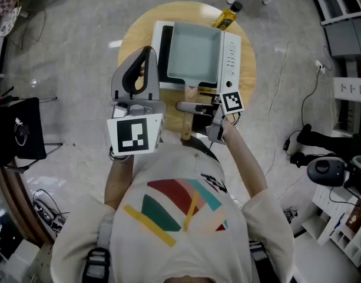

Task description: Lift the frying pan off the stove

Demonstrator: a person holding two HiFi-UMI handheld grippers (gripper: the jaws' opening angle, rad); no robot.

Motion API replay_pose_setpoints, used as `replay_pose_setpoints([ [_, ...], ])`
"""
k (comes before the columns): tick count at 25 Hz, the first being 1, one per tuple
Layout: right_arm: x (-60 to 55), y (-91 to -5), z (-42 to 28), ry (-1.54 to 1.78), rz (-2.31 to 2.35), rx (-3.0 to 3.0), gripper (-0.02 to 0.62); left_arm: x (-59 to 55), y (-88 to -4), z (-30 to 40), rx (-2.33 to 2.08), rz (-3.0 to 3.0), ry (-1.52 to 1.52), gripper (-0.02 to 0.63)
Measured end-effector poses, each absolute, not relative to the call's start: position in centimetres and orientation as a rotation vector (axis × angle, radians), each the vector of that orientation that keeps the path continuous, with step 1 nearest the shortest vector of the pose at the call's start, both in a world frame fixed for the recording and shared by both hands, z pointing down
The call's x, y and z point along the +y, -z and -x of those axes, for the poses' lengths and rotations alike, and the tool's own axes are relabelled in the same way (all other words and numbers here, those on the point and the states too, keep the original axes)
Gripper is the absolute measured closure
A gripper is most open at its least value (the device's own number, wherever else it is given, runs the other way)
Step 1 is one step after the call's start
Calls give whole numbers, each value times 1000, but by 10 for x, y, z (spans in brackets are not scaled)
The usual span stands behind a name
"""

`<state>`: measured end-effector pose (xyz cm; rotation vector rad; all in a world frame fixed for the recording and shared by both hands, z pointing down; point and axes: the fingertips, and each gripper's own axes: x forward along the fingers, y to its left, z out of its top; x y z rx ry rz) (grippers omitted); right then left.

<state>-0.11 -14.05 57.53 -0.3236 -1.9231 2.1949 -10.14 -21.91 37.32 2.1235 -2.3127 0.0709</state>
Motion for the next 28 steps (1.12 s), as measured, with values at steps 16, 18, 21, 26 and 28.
replay_pose_setpoints([
  [16,-142,-574,-1,-2147,326,-1958,558,-221,-378,99,-2308,-2115,-82,601],
  [18,-142,-575,-1,-2133,317,-1968,560,-221,-378,99,-2307,-2117,-86,601],
  [21,-143,-575,-2,-2111,290,-1974,560,-221,-377,100,-2310,-2114,-87,601],
  [26,-145,-571,-2,-2099,261,-1990,560,-220,-377,103,-2312,-2104,-82,601],
  [28,-148,-570,-2,-2094,247,-1998,560,-219,-377,104,-2313,-2101,-78,601],
])
